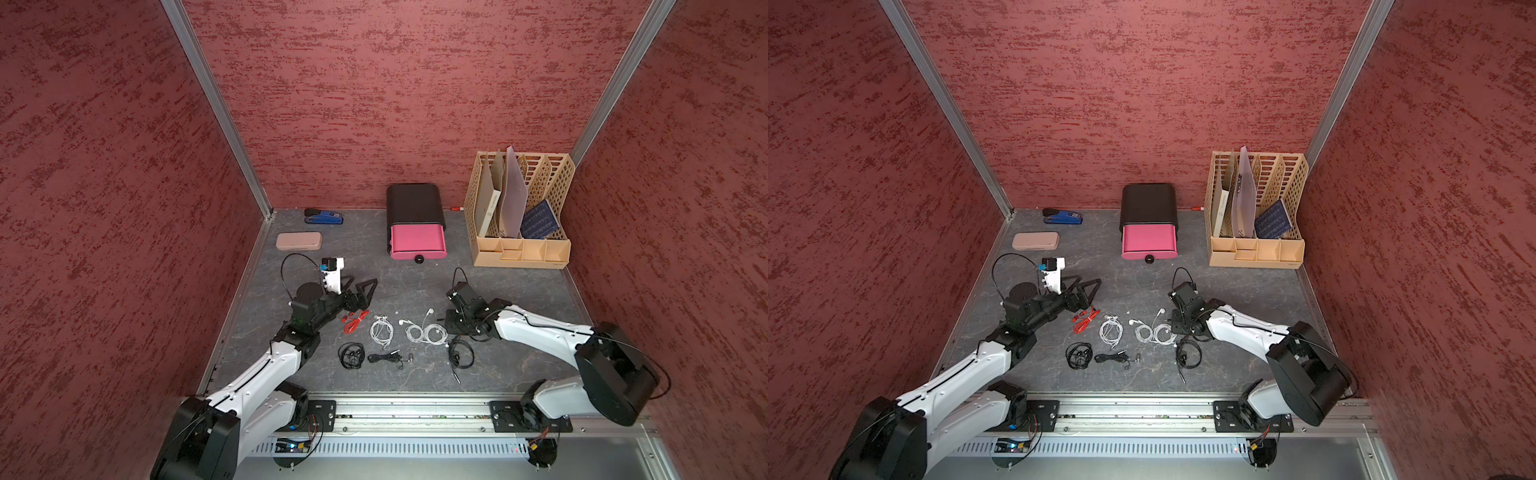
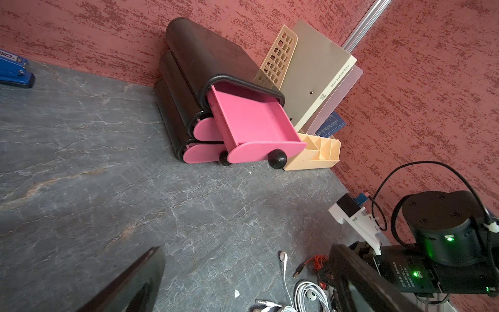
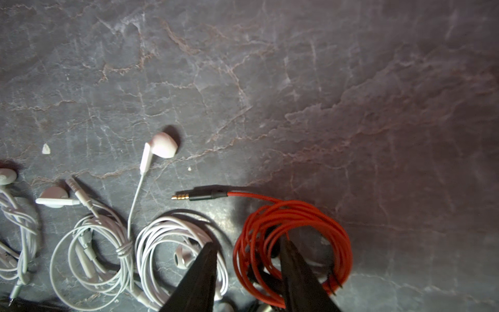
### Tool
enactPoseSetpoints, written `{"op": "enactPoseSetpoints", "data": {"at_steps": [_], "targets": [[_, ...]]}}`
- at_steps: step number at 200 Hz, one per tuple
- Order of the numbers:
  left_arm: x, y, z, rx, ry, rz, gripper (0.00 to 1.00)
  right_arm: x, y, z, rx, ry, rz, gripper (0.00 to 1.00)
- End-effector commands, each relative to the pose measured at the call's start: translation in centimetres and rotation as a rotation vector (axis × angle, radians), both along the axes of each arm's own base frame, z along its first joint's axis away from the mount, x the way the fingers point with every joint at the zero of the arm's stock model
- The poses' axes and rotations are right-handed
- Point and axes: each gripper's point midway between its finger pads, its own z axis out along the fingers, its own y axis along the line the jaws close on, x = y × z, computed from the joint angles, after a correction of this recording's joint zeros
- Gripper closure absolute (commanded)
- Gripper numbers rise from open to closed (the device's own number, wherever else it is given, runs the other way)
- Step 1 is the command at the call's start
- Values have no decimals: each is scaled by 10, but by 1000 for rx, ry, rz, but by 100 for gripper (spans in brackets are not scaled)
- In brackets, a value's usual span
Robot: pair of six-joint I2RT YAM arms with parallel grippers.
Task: Place the wired earphones into the drawer by color
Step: Pick up the wired earphones from the center of the board.
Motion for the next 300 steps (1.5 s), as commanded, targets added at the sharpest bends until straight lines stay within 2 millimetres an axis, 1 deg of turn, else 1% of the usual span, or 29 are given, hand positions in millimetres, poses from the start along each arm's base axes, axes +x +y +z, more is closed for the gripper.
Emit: {"op": "enactPoseSetpoints", "data": {"at_steps": [1, 46, 90, 99, 137, 161, 169, 186, 204, 228, 274, 300], "targets": [[-1, -1, 2, 5, -27, -7, 0, -1, -3, -5, -20, 4, -10, 61], [-1, -1, 2, 6, -27, -6, 0, -1, -6, -7, -37, 7, -16, 71], [-1, -1, 3, 7, -29, -5, 0, 1, -7, -7, -46, -2, -22, 77], [-1, -1, 2, 7, -27, -5, 0, 1, -7, -6, -46, -4, -19, 81], [-1, -1, 2, 7, -26, -3, 0, 1, -8, -6, -51, -3, -19, 88], [-1, -1, 2, 8, -26, -4, 0, 1, -10, -6, -58, -4, -20, 92], [0, -1, 2, 8, -25, -2, 0, 1, -10, -4, -58, -8, -21, 94], [-1, -1, 2, 7, -27, -5, 0, 1, -13, -1, -65, -16, -24, 95], [-1, -1, 2, 8, -27, -4, 0, 1, -15, 5, -68, -30, -26, 95], [-1, -1, 3, 7, -29, -5, 0, 2, -18, 19, -68, -59, -29, 96], [-1, -1, 2, 8, -27, -5, 0, 6, -26, 50, -81, -135, -29, 96], [-1, -1, 2, 7, -28, -5, 0, 9, -28, 72, -71, -190, -27, 96]]}}
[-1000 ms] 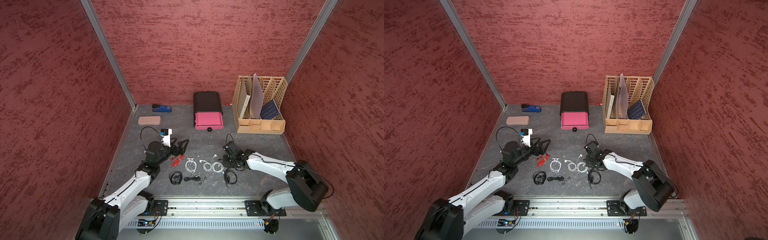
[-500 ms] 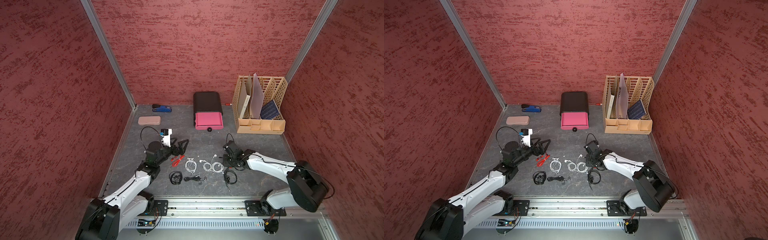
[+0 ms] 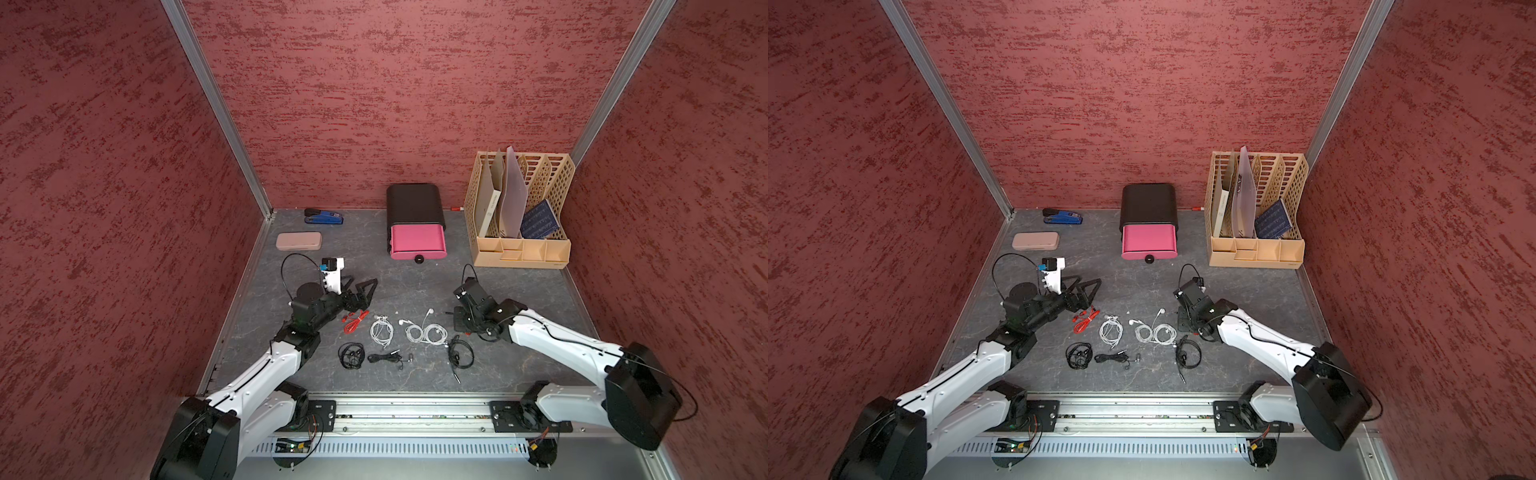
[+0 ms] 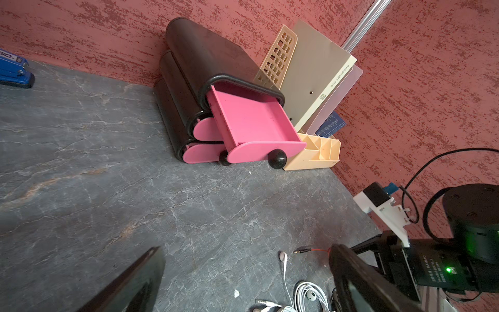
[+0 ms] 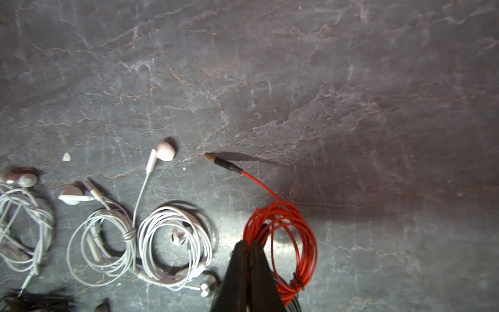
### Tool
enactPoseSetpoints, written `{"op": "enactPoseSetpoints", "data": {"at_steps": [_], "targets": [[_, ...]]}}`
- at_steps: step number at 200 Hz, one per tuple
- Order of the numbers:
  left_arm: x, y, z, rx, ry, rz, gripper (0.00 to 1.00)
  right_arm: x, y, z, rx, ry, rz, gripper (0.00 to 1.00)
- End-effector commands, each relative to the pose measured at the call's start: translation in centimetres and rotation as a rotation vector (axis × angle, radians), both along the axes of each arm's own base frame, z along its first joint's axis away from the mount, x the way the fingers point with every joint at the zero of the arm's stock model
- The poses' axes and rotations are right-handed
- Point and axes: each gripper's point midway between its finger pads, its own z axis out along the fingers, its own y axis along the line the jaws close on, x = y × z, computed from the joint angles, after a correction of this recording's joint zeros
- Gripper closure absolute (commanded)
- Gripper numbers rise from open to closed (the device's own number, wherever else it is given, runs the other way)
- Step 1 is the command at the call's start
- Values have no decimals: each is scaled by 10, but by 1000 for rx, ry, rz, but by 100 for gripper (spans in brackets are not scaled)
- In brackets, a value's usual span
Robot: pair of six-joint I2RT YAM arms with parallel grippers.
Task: Place the wired earphones into the drawer by color
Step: Pick up the wired earphones from the center of the board.
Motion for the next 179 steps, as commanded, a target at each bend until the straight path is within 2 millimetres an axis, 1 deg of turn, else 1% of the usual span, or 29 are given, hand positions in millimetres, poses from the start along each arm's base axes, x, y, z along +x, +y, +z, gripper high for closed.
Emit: {"op": "enactPoseSetpoints", "data": {"at_steps": [1, 33, 82, 109, 148, 179], "targets": [[-1, -1, 2, 7, -28, -5, 0, 7, -6, 27, -25, -75, 0, 96], [-1, -1, 3, 5, -29, -3, 0, 15, 1, 60, 19, -164, 35, 96], [0, 2, 2, 15, -29, 14, 0, 33, 21, 116, 95, -317, 113, 95], [-1, 4, 2, 18, -30, 21, 0, 43, 30, 142, 123, -396, 150, 95], [0, 4, 1, 19, -27, 22, 0, 60, 46, 173, 138, -485, 202, 96], [0, 4, 0, 20, -27, 23, 0, 79, 60, 190, 131, -521, 219, 96]]}}
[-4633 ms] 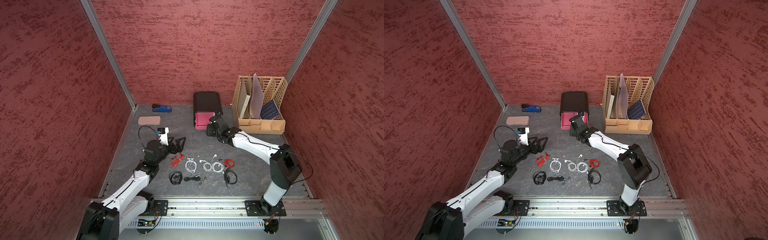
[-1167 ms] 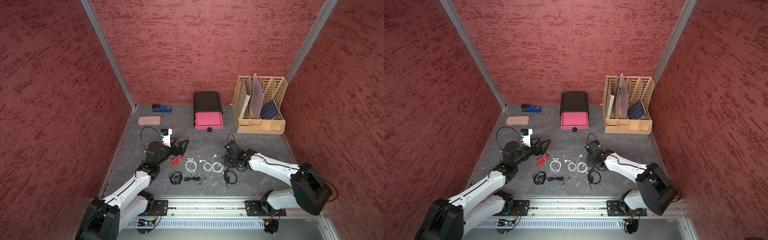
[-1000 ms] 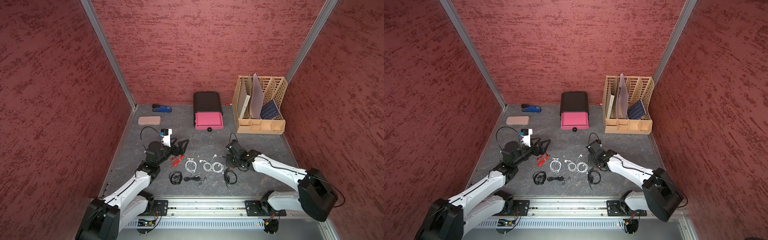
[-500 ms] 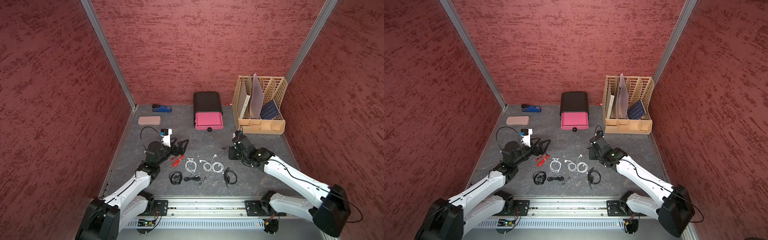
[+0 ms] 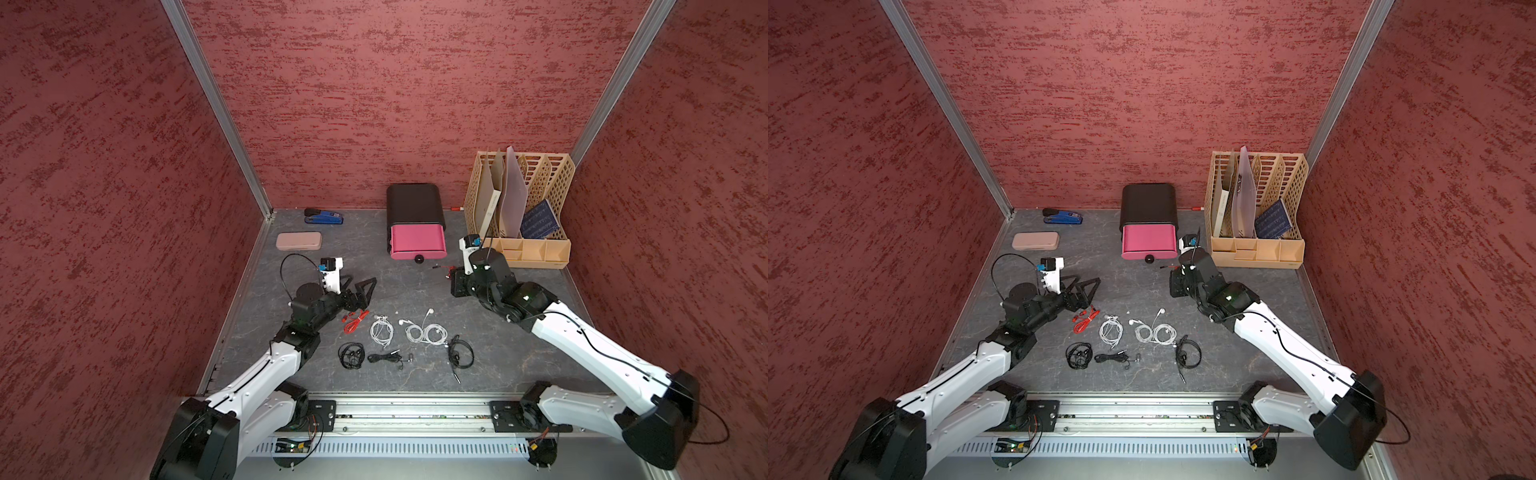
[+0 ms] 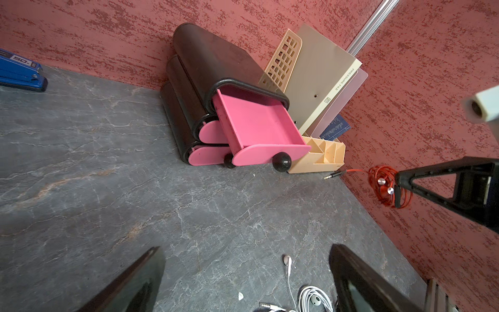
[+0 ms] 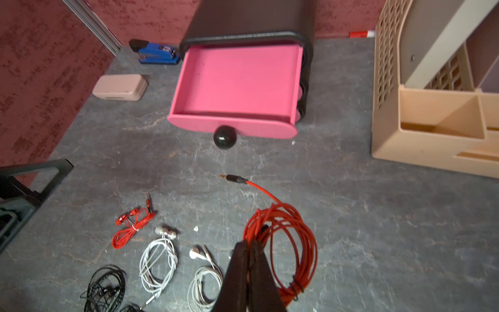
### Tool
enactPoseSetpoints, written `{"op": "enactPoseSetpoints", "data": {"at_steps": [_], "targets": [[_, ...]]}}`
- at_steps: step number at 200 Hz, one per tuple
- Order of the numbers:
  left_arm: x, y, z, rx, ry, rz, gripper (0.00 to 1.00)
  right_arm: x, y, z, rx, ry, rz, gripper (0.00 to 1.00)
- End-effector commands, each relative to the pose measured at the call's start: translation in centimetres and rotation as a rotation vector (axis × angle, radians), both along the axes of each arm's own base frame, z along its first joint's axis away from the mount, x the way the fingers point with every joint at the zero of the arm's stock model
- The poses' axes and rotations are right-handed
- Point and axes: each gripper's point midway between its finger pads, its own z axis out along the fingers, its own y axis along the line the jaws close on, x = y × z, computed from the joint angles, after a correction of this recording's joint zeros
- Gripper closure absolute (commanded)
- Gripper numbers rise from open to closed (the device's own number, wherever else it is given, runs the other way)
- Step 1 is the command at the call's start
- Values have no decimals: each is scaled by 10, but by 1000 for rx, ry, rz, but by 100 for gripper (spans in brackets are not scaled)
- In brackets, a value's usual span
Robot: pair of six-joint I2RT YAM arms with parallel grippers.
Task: Place the wired earphones into the drawer by color
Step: Pick up the wired earphones from the center of the board, then place the wired earphones in the drawer.
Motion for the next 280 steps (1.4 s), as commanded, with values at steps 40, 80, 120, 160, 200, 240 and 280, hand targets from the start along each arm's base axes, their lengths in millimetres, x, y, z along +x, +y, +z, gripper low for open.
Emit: {"op": "enactPoseSetpoints", "data": {"at_steps": [40, 80, 120, 160, 200, 240, 280], "targets": [[-2, 0, 1, 14, -22, -4, 0, 44, 28, 37, -23, -101, 15, 96], [-3, -1, 1, 13, -23, -8, 0, 75, 37, 34, -57, -96, -5, 97], [-3, -1, 2, 12, -24, -9, 0, 102, 40, 29, -73, -90, -16, 97], [-3, -1, 2, 12, -23, -8, 0, 124, 41, 19, -73, -73, -28, 97], [-2, -1, 1, 14, -22, -6, 0, 145, 38, 9, -76, -59, -49, 97], [-2, -1, 1, 14, -21, -6, 0, 160, 37, -2, -84, -40, -61, 97], [-2, -1, 1, 13, -21, -7, 0, 171, 38, -15, -98, -21, -67, 97]]}}
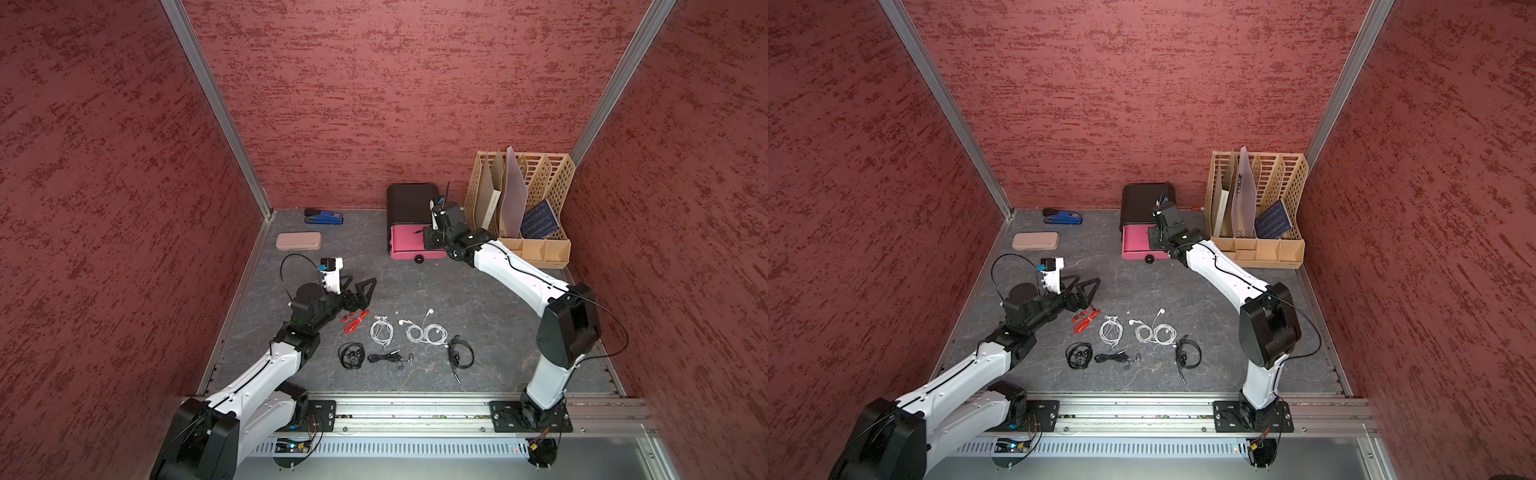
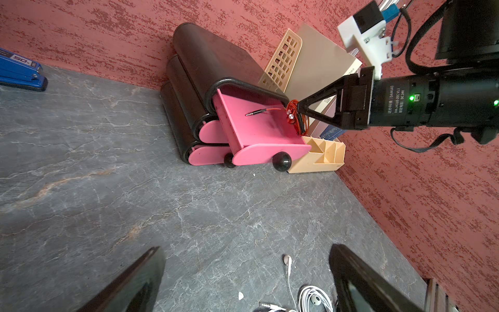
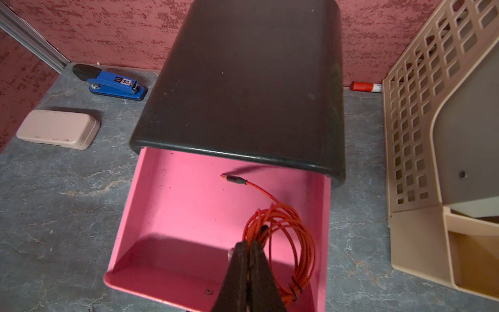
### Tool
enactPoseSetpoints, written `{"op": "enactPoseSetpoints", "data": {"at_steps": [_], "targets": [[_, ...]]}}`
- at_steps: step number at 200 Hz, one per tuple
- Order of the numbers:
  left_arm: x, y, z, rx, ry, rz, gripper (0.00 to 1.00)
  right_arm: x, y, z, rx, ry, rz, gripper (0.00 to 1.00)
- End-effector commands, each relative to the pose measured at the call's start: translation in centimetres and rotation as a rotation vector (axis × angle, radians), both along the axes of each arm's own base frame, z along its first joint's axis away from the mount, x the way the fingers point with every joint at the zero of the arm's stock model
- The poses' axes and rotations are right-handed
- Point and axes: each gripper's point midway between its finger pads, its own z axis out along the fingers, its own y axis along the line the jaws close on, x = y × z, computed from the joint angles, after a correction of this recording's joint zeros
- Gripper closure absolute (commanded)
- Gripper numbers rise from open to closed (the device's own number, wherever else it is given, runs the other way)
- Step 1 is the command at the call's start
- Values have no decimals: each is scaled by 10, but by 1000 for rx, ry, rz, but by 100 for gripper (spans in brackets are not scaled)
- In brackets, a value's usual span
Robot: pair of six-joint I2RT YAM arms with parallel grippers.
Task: Place the wired earphones into the drawer by color
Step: Place the wired earphones in the drawer.
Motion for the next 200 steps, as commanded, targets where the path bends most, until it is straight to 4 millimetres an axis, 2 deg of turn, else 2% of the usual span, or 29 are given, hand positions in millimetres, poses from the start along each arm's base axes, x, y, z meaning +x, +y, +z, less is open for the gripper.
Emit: {"op": "enactPoseSetpoints", "data": {"at_steps": [1, 55, 87, 106, 150, 200], "targets": [[-2, -1, 1, 13, -22, -6, 0, 12, 4, 9, 18, -30, 4, 97], [-1, -1, 0, 15, -20, -6, 0, 17, 5, 0, 14, -13, -1, 95], [-1, -1, 0, 15, -20, -6, 0, 13, 6, 9, 35, -14, 10, 60], [-1, -1, 0, 15, -20, -8, 0, 7, 5, 18, 50, -22, 14, 51], [-1, -2, 1, 13, -21, -10, 0, -16, -9, 40, 73, -48, 10, 43], [-2, -2, 2, 13, -19, -14, 0, -54, -32, 45, 78, -48, 5, 38]]}}
